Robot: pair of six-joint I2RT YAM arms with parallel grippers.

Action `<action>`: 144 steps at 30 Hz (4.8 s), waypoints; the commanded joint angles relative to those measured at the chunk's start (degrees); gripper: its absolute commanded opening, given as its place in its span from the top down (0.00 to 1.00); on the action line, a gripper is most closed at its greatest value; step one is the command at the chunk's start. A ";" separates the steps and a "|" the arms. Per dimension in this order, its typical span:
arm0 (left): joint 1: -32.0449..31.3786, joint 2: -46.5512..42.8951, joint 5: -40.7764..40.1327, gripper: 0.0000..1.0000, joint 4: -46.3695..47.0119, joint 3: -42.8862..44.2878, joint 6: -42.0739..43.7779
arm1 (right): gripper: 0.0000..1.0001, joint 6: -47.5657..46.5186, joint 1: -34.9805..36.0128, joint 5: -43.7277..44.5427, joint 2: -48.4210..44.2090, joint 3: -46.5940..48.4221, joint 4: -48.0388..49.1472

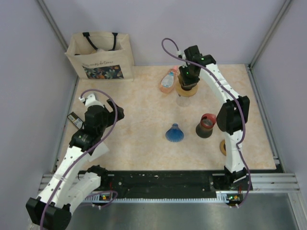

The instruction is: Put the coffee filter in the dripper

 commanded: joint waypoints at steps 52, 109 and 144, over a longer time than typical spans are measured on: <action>0.66 -1.05 0.20 0.01 1.16 -0.18 0.43 | 0.83 1.76 1.23 2.93 2.58 3.30 -1.67; 0.93 -1.31 1.60 0.01 1.60 -1.06 -0.10 | 0.83 2.90 1.14 3.37 -1.72 7.42 -1.23; 1.01 -0.87 2.92 0.01 2.56 -0.80 -0.19 | 0.72 3.16 1.23 3.81 -9.71 7.86 -1.06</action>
